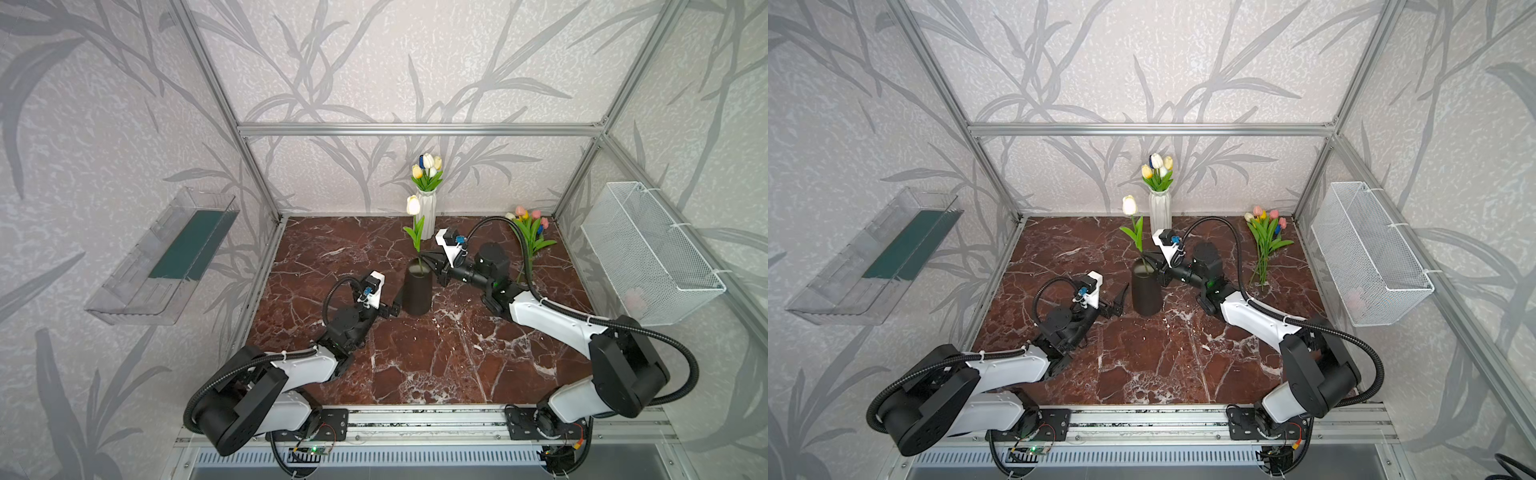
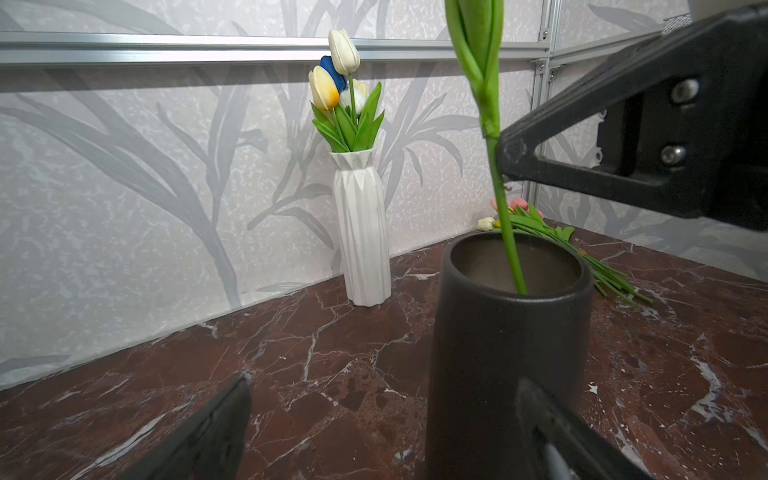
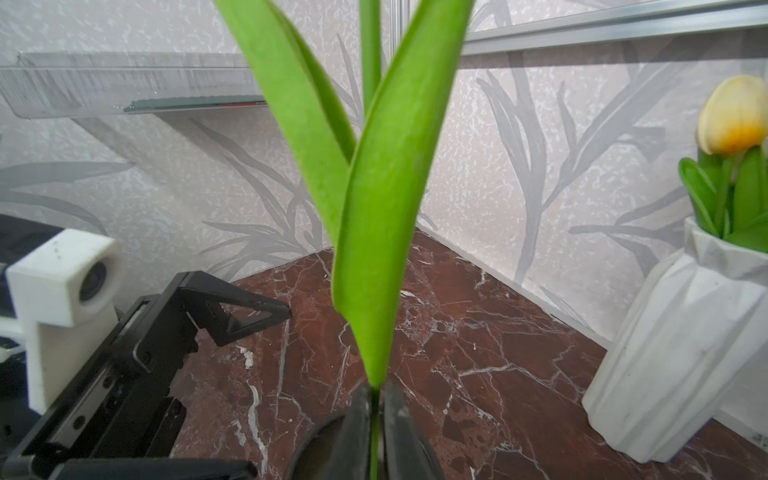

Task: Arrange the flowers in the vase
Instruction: 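Lower the white tulip stem into the black vase held by the left gripper, then open the right gripper and move it back to the tulip bundle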

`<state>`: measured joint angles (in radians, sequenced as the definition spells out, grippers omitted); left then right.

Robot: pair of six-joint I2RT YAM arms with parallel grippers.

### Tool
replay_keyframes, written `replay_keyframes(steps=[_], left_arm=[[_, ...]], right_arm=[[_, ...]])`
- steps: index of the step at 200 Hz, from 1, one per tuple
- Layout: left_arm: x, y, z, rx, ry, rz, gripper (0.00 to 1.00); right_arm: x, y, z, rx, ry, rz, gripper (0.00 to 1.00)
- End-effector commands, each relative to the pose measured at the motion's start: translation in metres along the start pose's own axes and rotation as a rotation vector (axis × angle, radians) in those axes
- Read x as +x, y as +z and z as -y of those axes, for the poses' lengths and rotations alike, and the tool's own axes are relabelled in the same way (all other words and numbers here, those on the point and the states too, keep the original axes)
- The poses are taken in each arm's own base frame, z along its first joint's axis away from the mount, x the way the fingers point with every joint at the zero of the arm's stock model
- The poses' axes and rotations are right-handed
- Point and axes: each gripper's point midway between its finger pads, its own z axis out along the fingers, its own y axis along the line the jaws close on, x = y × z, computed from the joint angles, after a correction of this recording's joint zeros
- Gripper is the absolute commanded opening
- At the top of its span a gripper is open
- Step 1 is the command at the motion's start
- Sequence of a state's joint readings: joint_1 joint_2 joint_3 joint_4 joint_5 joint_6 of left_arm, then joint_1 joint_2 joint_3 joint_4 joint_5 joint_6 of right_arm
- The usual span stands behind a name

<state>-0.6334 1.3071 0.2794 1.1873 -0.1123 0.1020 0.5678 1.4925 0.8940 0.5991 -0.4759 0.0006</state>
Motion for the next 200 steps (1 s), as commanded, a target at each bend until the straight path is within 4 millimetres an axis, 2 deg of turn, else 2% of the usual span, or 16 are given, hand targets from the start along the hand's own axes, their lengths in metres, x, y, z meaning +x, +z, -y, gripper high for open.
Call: replay_keyframes(steps=[1, 50, 115, 151, 160, 172, 184, 200], left_arm=[[-0.014, 0.001, -0.003, -0.011, -0.013, 0.055, 0.99], [-0.012, -0.002, -0.005, -0.018, -0.021, 0.052, 0.99], [-0.015, -0.002, -0.005, -0.017, -0.017, 0.054, 0.99], [-0.021, -0.004, -0.005, -0.012, -0.014, 0.073, 0.99], [-0.025, -0.006, -0.003, -0.001, -0.013, 0.083, 0.99], [-0.032, -0.008, 0.0, 0.027, -0.011, 0.09, 0.99], [-0.038, -0.011, 0.006, 0.063, -0.004, 0.089, 0.99], [-0.048, -0.015, 0.015, 0.126, 0.002, 0.091, 0.99]], right_arm=[[0.009, -0.005, -0.003, 0.022, -0.027, -0.054, 0.17], [0.015, -0.004, 0.0, 0.054, -0.031, -0.098, 0.18], [-0.019, -0.022, 0.004, 0.13, -0.068, -0.069, 0.24], [-0.042, -0.05, 0.008, 0.221, -0.136, -0.019, 0.28], [-0.048, -0.06, 0.018, 0.294, -0.137, -0.002, 0.29], [-0.053, -0.076, 0.04, 0.409, -0.119, 0.009, 0.33], [-0.051, -0.095, 0.078, 0.53, -0.031, -0.019, 0.34], [-0.03, -0.123, 0.133, 0.706, 0.126, -0.101, 0.33]])
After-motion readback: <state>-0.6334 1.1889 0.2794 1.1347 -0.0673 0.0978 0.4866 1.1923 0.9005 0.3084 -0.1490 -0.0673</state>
